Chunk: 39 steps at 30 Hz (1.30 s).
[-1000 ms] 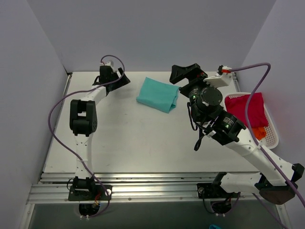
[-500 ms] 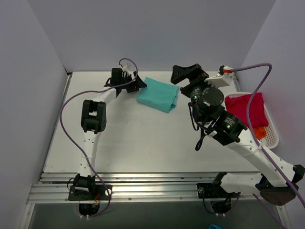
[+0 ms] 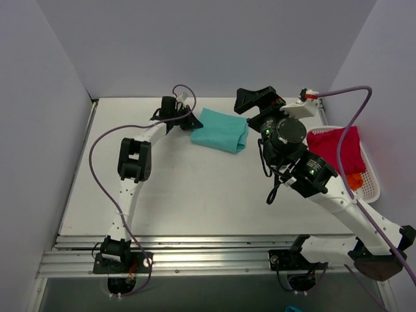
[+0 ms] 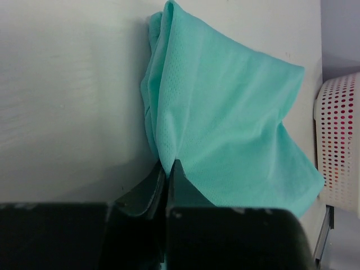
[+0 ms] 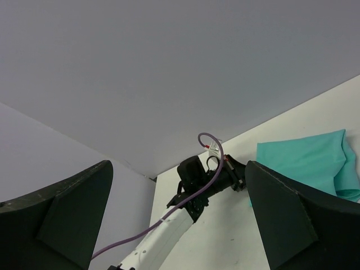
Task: Fold and stack the t-shirts
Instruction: Put the neatly folded tshirt into the corner of the board with the left arm
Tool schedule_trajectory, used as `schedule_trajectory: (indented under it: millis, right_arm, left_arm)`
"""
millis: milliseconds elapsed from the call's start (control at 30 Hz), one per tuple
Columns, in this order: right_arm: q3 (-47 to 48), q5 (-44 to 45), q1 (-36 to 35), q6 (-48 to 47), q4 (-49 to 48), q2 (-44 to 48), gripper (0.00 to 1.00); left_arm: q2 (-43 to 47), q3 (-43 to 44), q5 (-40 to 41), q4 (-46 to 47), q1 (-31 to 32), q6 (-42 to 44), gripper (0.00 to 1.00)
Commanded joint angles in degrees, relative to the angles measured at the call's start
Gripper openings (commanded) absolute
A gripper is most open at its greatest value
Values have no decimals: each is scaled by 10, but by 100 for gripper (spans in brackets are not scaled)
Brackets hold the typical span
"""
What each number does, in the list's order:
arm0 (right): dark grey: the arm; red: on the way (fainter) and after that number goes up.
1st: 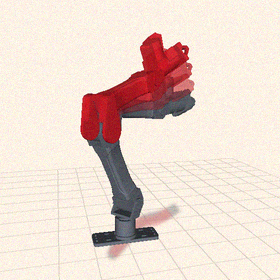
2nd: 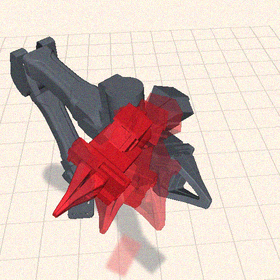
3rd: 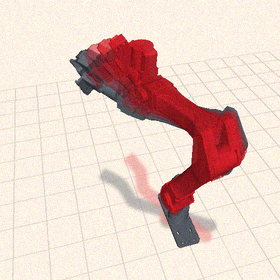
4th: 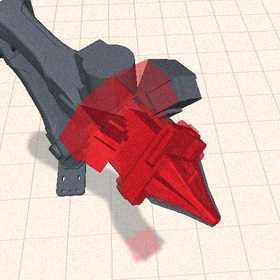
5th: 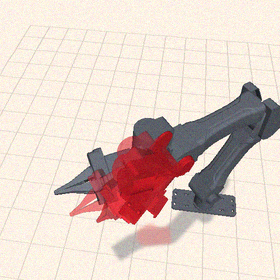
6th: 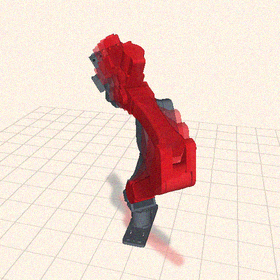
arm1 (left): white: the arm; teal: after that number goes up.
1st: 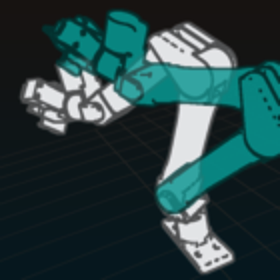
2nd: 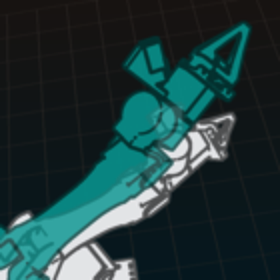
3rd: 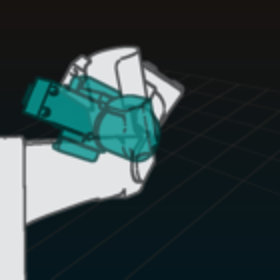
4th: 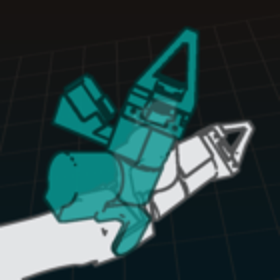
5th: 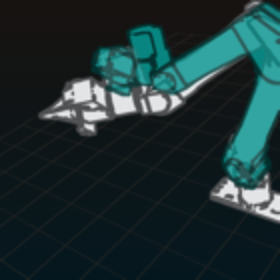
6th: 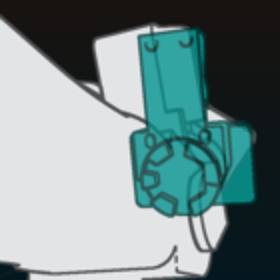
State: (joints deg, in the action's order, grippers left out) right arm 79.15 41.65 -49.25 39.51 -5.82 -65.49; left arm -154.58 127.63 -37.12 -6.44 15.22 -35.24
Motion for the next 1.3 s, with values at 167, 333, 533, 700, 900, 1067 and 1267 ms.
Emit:
schedule_trajectory:
  millis: [167,333,533,700,900,1067,1267]
  right_arm:
    - [-4,-3,8,5,-16,24,100]
    - [-12,-8,11,6,-21,37,100]
    - [-10,-17,14,7,-24,40,100]
    - [-6,-27,17,5,-31,35,100]
    - [21,-44,25,1,-31,5,100]
    - [25,-78,50,12,-36,-29,100]
    - [43,-171,97,41,-31,-66,100]
  left_arm:
    - [-5,117,118,-146,-26,69,2]
    - [-4,218,188,-264,-70,147,2]
    - [48,222,176,-276,-129,213,2]
    - [80,226,168,-306,-175,283,2]
    - [92,242,201,-323,-228,319,2]
    - [96,242,268,-315,-263,330,6]
    - [100,221,446,-301,-287,322,13]
